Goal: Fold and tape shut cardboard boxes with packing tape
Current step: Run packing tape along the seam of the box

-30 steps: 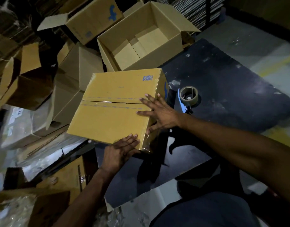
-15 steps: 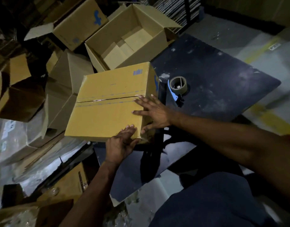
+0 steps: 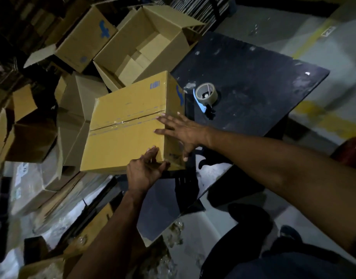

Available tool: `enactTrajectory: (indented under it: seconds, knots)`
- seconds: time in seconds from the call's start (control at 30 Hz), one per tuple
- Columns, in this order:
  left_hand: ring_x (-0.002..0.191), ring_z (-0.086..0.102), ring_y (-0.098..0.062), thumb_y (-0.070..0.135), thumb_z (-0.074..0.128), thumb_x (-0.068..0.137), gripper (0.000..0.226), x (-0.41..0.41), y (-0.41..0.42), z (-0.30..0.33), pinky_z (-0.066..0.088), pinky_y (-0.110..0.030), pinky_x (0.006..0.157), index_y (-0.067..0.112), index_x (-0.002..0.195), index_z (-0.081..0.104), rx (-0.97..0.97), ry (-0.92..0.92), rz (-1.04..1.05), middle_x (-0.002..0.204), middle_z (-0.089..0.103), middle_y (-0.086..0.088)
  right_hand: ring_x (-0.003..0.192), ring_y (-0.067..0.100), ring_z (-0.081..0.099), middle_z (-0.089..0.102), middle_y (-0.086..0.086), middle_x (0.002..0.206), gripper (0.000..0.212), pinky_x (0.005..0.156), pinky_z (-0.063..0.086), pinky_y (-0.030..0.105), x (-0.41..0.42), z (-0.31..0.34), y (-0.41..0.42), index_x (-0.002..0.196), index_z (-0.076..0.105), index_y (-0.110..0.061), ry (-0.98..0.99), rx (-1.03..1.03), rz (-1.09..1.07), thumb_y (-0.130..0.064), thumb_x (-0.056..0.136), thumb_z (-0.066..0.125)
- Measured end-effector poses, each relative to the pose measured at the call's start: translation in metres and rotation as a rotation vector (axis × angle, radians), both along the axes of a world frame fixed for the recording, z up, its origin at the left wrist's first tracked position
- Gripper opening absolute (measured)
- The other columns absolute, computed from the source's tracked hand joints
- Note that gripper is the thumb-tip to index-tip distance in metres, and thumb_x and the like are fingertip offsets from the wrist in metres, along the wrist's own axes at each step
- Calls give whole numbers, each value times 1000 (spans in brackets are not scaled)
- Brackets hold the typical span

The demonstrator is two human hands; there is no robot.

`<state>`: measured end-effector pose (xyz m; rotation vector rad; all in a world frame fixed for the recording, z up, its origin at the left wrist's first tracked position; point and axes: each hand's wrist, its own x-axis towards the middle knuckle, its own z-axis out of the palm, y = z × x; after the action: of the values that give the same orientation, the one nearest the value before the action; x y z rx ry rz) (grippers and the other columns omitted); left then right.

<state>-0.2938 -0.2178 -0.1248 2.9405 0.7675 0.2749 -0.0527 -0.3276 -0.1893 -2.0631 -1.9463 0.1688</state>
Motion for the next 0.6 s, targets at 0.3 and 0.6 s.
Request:
enactTrajectory:
  seconds: [0.3, 0.6]
  knots:
    - [124, 71, -18, 64, 89, 76, 71, 0, -20, 4, 61, -34, 97, 40, 141, 73, -55, -83, 131, 134, 76, 1, 160, 29, -29, -32, 0, 173, 167, 123, 6, 77, -4, -9, 2, 167, -4, -44, 118, 41, 22, -101, 31, 75]
    - [132, 68, -8, 72, 86, 61, 76, 8, -28, -18, 60, -38, 108, 42, 131, 79, -311, -329, 352, 132, 76, 16, 164, 22, -15, -16, -6, 178, 156, 124, 19, 72, -8, -11, -1, 169, -9, -33, 194, 195, -21, -105, 53, 66]
